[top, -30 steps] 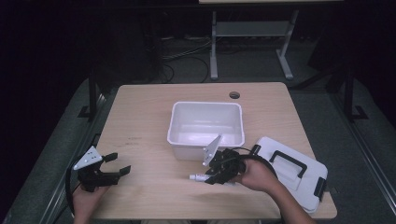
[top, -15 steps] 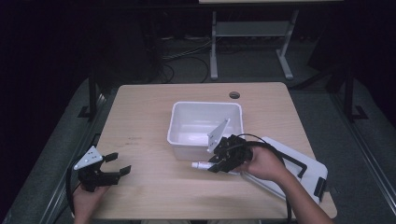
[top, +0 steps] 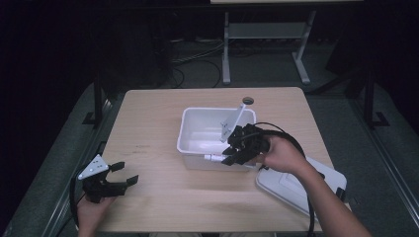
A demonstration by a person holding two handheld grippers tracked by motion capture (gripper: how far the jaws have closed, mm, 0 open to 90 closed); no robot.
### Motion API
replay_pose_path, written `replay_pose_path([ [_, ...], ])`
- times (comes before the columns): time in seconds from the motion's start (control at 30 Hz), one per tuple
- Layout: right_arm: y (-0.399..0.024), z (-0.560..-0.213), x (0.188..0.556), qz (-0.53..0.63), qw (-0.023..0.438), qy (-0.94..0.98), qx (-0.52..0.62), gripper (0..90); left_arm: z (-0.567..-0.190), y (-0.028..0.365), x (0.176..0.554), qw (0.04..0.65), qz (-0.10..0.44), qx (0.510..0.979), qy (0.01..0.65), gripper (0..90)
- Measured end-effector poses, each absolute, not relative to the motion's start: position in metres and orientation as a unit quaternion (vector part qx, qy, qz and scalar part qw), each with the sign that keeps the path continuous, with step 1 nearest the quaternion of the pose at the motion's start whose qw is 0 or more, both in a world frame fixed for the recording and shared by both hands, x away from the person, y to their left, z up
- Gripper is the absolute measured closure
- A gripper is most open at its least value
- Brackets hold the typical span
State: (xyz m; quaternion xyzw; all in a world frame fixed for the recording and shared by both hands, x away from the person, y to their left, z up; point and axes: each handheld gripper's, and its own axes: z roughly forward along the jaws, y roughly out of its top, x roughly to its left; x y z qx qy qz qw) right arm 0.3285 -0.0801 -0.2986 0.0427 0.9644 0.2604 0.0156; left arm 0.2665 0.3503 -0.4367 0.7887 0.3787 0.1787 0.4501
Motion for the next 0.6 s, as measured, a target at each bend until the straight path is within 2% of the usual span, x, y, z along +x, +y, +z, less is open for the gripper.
replay_pose_path([
  [0.6, -0.073, -0.297, 0.365, 0.249, 0.021, 0.967, 0.049, 71.4, -0.437, 0.353, 0.267, 0.452, 0.18, 0.786, 0.381, 19.7],
])
